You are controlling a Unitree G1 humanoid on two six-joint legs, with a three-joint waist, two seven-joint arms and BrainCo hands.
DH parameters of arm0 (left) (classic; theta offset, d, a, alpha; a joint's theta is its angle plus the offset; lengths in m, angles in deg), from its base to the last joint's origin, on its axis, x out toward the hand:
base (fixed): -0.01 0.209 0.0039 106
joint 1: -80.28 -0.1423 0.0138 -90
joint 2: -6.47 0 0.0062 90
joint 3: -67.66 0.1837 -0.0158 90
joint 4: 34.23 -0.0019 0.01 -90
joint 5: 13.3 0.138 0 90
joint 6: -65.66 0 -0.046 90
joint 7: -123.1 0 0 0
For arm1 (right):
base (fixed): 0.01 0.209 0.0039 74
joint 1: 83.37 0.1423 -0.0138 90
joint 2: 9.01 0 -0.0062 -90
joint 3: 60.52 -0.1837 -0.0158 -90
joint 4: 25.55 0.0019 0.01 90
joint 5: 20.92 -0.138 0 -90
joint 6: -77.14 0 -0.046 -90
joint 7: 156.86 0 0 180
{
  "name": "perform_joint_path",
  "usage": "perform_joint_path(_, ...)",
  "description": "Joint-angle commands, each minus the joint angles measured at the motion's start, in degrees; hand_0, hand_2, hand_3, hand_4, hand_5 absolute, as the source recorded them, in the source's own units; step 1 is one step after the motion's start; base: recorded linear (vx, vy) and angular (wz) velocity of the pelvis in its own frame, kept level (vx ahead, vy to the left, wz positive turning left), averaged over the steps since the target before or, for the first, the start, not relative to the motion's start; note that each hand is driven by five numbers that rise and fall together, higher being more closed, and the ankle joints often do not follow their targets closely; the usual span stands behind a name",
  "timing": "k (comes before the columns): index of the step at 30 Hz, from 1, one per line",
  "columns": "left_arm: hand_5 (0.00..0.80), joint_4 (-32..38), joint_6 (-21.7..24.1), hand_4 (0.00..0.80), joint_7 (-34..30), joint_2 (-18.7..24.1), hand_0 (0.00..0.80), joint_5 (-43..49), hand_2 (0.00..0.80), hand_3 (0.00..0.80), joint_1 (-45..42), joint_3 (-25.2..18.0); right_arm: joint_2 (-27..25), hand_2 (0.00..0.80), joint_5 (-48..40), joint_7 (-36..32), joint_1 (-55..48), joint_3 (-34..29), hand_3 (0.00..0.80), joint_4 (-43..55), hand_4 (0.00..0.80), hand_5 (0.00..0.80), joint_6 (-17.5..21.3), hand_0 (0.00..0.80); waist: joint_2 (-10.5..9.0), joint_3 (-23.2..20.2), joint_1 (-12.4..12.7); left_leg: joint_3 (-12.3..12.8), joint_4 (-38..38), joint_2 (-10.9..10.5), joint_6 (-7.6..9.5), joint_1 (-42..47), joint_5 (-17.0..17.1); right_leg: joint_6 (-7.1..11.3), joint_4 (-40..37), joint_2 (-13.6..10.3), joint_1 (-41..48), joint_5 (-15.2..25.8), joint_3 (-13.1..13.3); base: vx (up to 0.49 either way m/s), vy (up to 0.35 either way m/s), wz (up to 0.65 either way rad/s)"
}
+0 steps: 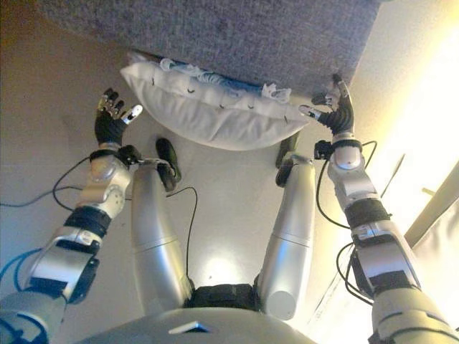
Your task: Pick up the cushion and take it to the sofa
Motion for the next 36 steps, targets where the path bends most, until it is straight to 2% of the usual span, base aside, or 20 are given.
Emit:
perform_joint_path(1,0.0,-1.4,0.4,0.0,-1.9,2.1,0.0,-2.1,0.0,0.0,1.5,-1.1,0.7,0.0,-1.4,-3.0,-2.5,1.4,0.0,-6.7,0.0,0.0,-4.2,0.0,0.49,0.0,1.7,0.3,-3.5,0.0,1.41,-2.2,4.1,-0.3,5.7,-0.3,-0.9,-2.2,2.0,0.014,0.013,0.07)
perform_joint_path(6,0.0,-3.5,-0.5,0.0,-2.0,3.6,0.0,-3.0,0.0,0.0,3.5,-1.5,0.3,0.0,-3.6,-2.3,-3.8,-0.1,0.0,-8.1,0.0,0.0,-2.9,0.0,0.03,0.0,1.1,0.2,-2.8,0.2,1.51,-2.8,4.0,-0.22,6.1,-0.2,-1.4,-2.1,2.0,0.024,0.035,0.05)
perform_joint_path(12,0.0,-4.2,1.9,0.0,-2.8,4.4,0.0,-3.0,0.0,0.0,3.2,-2.3,0.9,0.0,-8.3,-0.2,-8.0,-4.8,0.0,-8.2,0.0,0.0,0.9,0.0,-0.28,0.0,-0.1,0.7,-3.3,0.7,1.51,-2.1,3.6,-0.11,4.5,0.6,-0.6,-1.5,2.0,0.008,0.053,-0.06)
perform_joint_path(19,0.0,-4.4,3.7,0.0,-3.0,4.8,0.0,-2.8,0.0,0.0,2.8,-3.2,1.3,0.0,-4.5,-1.9,-12.8,-6.9,0.0,-11.3,0.0,0.0,2.1,0.0,-0.8,0.0,-1.1,1.3,-4.9,1.2,1.28,-0.4,3.2,0.13,1.7,1.5,1.3,-0.8,1.7,-0.005,0.021,0.01)
perform_joint_path(22,0.0,-5.2,3.8,0.0,-3.1,5.1,0.0,-3.2,0.0,0.0,3.9,-3.1,1.7,0.0,1.2,-3.0,-14.1,-5.1,0.0,-13.7,0.0,0.0,2.5,0.0,-0.8,0.0,-1.6,1.5,-6.5,1.1,1.19,0.2,3.6,0.12,0.1,2.1,2.0,-0.3,2.0,-0.02,0.006,-0.05)
perform_joint_path(29,0.0,-8.1,4.6,0.0,-4.5,4.0,0.0,-5.5,0.0,0.0,6.6,-1.3,2.9,0.0,4.5,-1.6,-12.4,-0.1,0.0,-16.4,0.0,0.0,4.3,0.0,-0.28,0.0,-2.3,2.5,-9.8,0.6,0.81,2.3,4.4,0.38,-4.2,2.8,4.0,1.1,2.3,-0.018,0.022,-0.02)
perform_joint_path(36,0.0,-9.6,5.0,0.0,-5.1,2.9,0.0,-6.5,0.0,0.0,8.5,-0.2,4.5,0.0,3.2,2.3,-8.3,2.8,0.0,-14.8,0.0,0.0,0.7,0.0,-0.1,0.0,-2.9,3.6,-13.6,0.7,-0.04,4.5,5.2,0.98,-10.2,2.8,6.5,3.2,1.9,-0.013,0.041,-0.03)
